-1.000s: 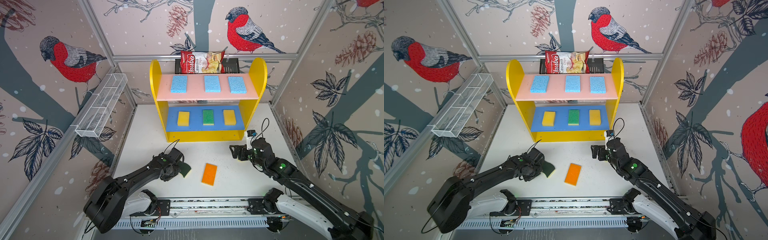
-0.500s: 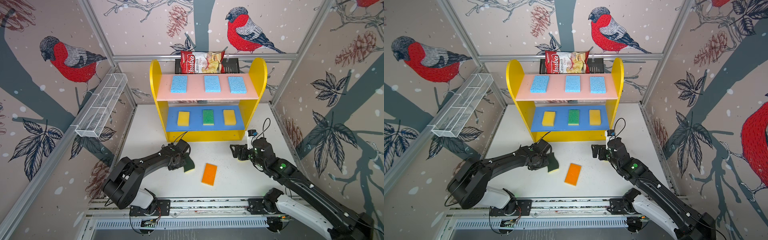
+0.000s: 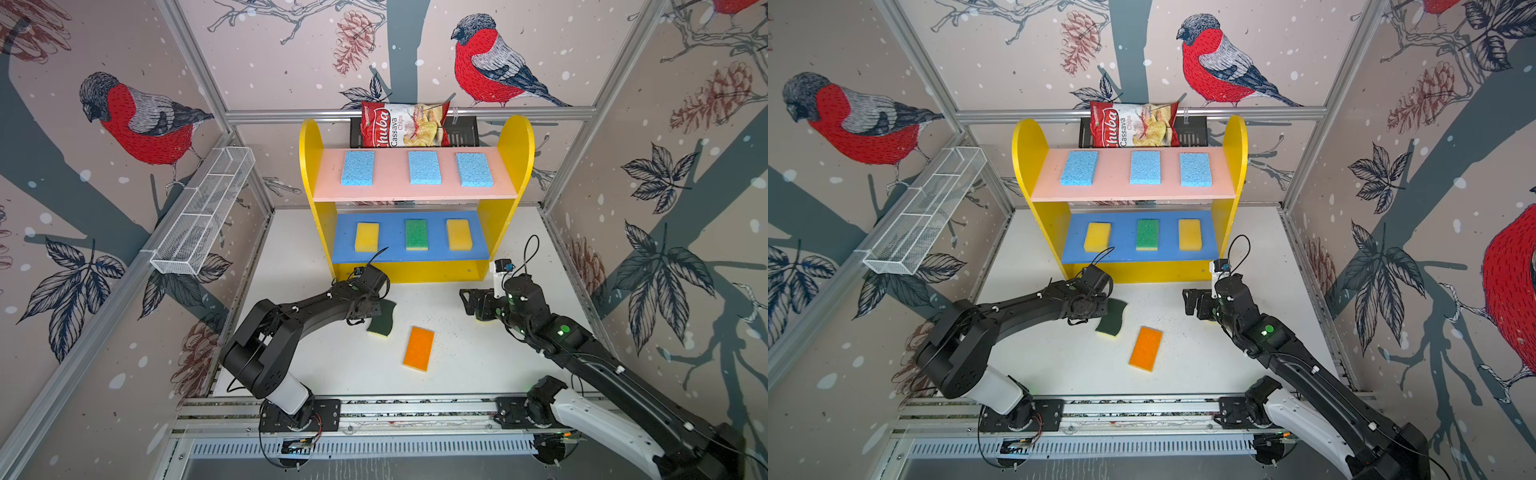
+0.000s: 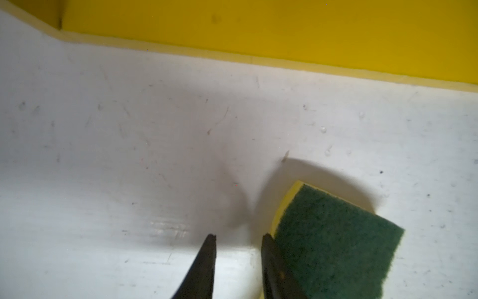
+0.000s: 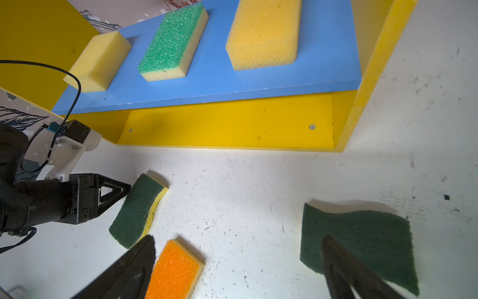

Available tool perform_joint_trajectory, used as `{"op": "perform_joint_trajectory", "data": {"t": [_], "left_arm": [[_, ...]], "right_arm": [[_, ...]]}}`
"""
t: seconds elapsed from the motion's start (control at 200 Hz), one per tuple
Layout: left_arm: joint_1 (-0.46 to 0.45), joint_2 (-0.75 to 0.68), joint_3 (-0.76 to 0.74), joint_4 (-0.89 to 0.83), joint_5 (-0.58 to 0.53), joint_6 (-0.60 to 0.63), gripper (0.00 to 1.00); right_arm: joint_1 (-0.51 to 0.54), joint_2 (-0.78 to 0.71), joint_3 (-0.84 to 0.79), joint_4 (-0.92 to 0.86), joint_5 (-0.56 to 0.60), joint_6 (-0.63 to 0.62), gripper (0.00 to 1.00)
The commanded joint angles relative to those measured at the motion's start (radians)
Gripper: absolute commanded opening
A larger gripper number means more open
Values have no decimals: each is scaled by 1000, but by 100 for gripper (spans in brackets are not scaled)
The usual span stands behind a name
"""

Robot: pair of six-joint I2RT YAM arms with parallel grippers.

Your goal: Place and organize the cleaning sponges onto the shelf

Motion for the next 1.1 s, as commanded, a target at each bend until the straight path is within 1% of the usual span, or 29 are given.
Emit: {"op": "perform_joint_trajectory", "data": {"t": [0.0,0.115,0.175,0.215,0.33,0.38,0.47,0.53,0.64,0.715,0.891,0.981,1.096], "left_arm": [[1,-22,2,46,39,69,34],[-1,-79,-2,-1,2,65,39],[-2,-131,-19,-16,5,65,43],[-2,-170,-35,-18,21,67,47],[-15,-277,-95,13,114,105,65],[-44,-313,-117,15,93,107,73],[-98,-354,-156,27,79,108,78],[-123,-370,-187,54,94,107,80],[-156,-397,-246,103,83,103,82],[-162,-428,-282,124,63,96,83],[-172,-485,-337,193,96,114,87],[-188,-493,-358,224,100,121,88],[-202,-470,-371,241,95,127,89]], "right_arm": [[-5,1,-1,26,-7,-5,99],[-9,-5,0,25,-12,-8,99],[-11,-6,0,27,-16,-7,99],[-12,-5,0,30,-20,-7,100],[-14,1,0,38,-37,-6,100],[-14,2,-3,42,-41,-5,99],[-15,5,-2,45,-49,-2,99],[-15,5,-2,45,-52,3,99],[-14,-2,-3,38,-54,11,100],[-15,-12,-8,29,-54,18,100],[-15,-40,-23,17,-48,41,99],[-15,-46,-27,9,-44,48,100],[-15,-52,-30,6,-37,60,99]]}}
